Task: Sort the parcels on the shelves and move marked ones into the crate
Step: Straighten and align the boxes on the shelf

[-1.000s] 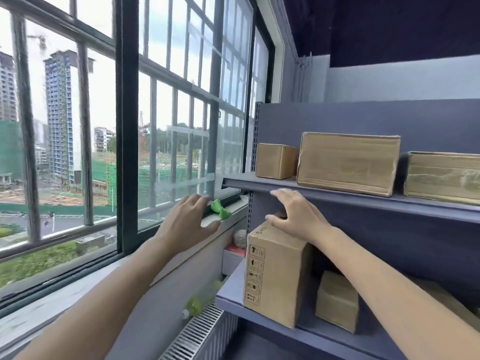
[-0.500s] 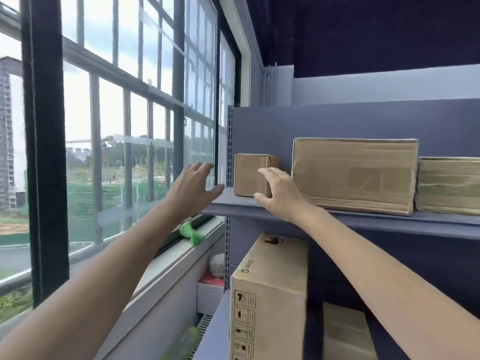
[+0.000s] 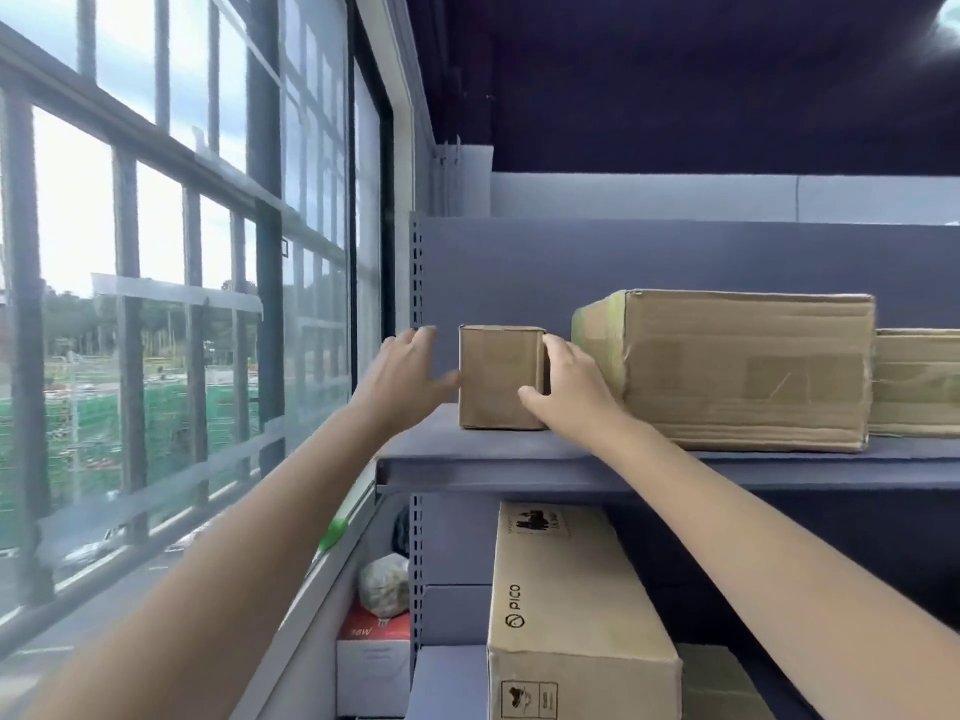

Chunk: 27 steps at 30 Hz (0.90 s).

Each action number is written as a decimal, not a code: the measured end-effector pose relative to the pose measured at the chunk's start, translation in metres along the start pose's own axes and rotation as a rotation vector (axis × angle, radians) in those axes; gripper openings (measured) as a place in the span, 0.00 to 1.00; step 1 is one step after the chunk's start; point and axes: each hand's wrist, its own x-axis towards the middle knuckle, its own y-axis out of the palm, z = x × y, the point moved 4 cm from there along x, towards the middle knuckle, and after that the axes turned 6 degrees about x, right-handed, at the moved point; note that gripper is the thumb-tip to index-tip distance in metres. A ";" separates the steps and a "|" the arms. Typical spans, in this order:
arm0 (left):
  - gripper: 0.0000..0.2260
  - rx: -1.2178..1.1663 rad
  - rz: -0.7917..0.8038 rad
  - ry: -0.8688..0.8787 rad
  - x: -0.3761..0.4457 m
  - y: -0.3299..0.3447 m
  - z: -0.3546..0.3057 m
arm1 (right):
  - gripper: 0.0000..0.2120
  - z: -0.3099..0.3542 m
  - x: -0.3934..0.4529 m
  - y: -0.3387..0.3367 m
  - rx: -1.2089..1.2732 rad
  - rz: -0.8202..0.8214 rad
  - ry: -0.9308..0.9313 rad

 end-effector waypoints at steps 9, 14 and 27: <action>0.14 0.009 0.299 -0.091 0.025 0.042 0.006 | 0.14 -0.014 0.016 0.013 -0.016 0.038 0.268; 0.11 0.017 0.274 -0.060 0.022 0.045 -0.008 | 0.13 -0.017 0.016 0.023 0.088 0.125 0.273; 0.10 -0.590 -0.054 -0.056 -0.017 -0.027 -0.042 | 0.11 0.016 -0.023 -0.035 0.489 -0.187 -0.070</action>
